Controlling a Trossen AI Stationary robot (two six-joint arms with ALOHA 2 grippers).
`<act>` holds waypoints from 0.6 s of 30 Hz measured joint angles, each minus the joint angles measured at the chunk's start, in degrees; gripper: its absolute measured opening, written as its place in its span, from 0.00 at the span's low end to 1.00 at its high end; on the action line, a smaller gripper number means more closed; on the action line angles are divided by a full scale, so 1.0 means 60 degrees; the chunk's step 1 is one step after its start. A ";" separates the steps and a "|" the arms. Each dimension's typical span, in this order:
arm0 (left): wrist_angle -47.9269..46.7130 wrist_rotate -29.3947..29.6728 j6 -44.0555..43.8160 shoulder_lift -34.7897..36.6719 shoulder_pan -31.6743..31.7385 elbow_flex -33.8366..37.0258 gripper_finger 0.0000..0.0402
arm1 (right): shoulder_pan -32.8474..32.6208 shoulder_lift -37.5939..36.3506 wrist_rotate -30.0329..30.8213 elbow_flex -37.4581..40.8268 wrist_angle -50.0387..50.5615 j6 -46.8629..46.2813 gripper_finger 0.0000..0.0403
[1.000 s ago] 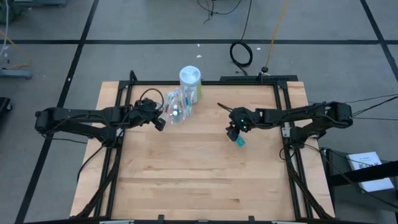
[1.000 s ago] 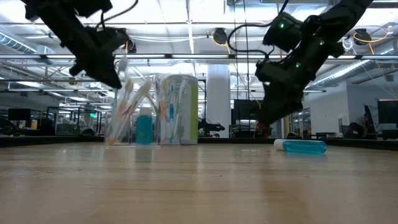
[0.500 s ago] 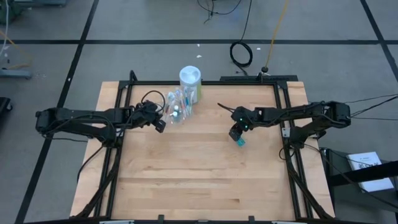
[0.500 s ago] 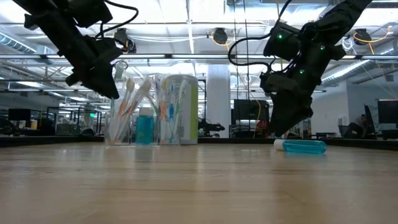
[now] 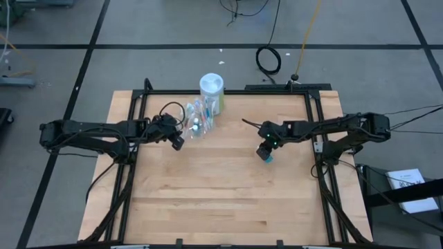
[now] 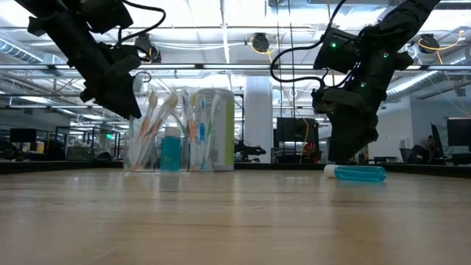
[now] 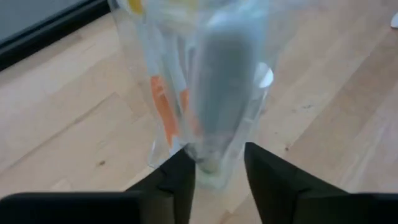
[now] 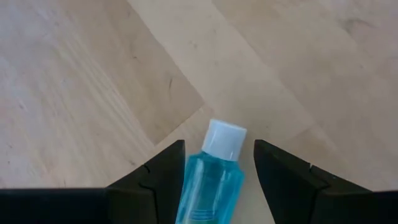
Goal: Pick & Place toothbrushing station
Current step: Put the green toothbrush into the transparent organizer
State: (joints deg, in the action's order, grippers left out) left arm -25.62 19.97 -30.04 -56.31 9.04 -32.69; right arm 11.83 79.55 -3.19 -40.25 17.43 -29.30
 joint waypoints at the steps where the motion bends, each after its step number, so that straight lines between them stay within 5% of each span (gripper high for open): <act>1: 0.0002 0.0099 -0.0009 0.0001 -0.0001 0.0000 0.37 | -0.0043 0.0000 0.0008 0.0000 0.0000 0.0003 0.45; 7: 0.0007 0.0119 -0.0089 0.0377 0.0000 -0.0144 0.46 | -0.0255 0.0000 0.1039 0.0069 -0.0337 0.0068 0.45; 18: -0.0107 -0.0146 0.0417 0.1519 0.0000 -0.0714 0.47 | -0.0294 0.0000 0.0566 0.0535 -0.0532 -0.0212 0.45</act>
State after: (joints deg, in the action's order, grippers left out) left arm -26.26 19.09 -27.54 -47.20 9.04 -36.97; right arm 10.07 79.55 0.21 -37.04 14.24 -30.57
